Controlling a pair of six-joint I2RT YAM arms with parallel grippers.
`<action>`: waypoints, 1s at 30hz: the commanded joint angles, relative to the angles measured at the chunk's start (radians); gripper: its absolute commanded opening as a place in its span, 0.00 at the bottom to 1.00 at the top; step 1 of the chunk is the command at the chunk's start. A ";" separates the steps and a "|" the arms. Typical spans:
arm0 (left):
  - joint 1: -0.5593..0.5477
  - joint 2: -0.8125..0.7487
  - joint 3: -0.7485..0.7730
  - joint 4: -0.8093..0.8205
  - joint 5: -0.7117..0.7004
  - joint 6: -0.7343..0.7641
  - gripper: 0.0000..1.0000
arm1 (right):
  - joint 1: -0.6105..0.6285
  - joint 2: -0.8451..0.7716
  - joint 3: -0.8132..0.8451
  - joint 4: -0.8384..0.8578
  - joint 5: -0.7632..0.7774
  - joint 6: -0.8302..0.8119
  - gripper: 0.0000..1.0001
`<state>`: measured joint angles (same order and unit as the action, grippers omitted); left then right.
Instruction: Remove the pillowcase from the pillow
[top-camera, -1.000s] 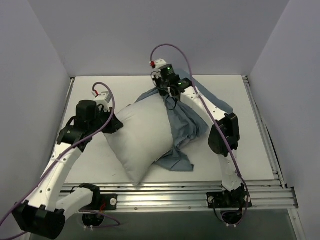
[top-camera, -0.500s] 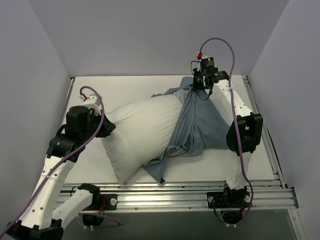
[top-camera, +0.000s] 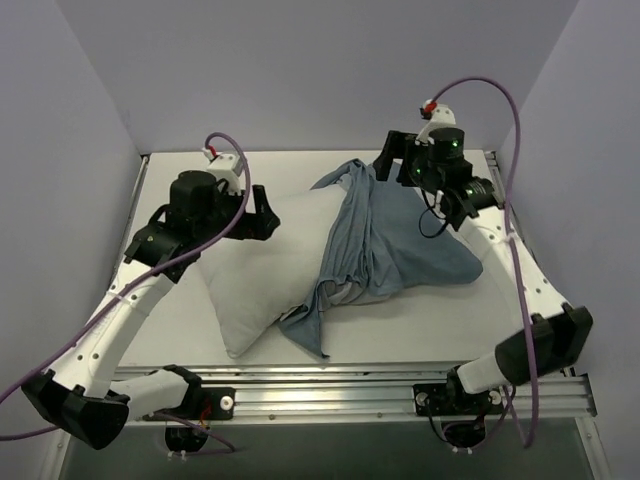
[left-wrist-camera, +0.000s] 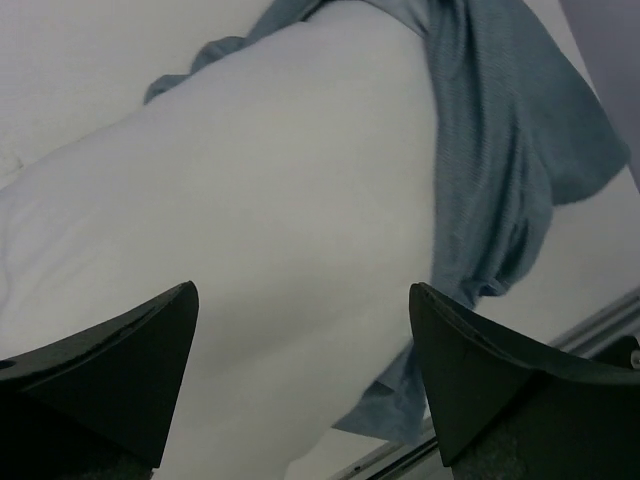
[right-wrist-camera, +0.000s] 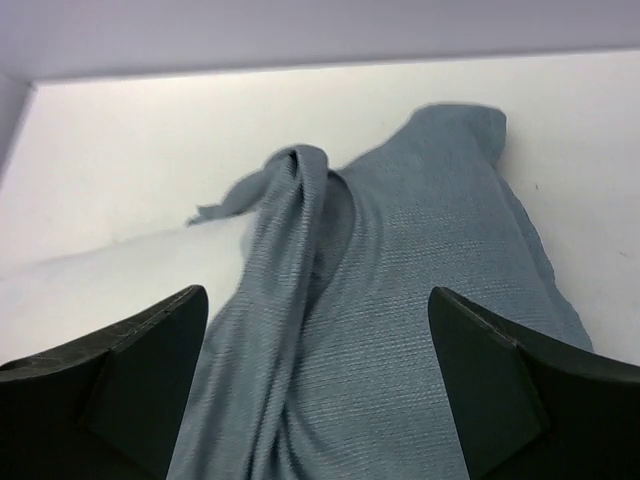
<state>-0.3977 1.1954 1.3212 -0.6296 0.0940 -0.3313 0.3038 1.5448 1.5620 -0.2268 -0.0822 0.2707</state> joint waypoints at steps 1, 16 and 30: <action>-0.134 -0.043 0.010 -0.008 -0.019 0.003 0.94 | 0.023 -0.172 -0.208 0.119 0.001 0.105 0.88; -0.457 0.231 -0.148 0.079 -0.378 0.079 0.94 | 0.285 -0.454 -0.614 0.037 0.133 0.223 0.97; -0.426 0.348 -0.158 0.153 -0.283 -0.002 0.14 | 0.406 -0.316 -0.714 0.104 0.240 0.334 0.95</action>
<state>-0.8349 1.5280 1.1812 -0.4767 -0.2424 -0.3176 0.6952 1.1973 0.8597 -0.1696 0.0982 0.5686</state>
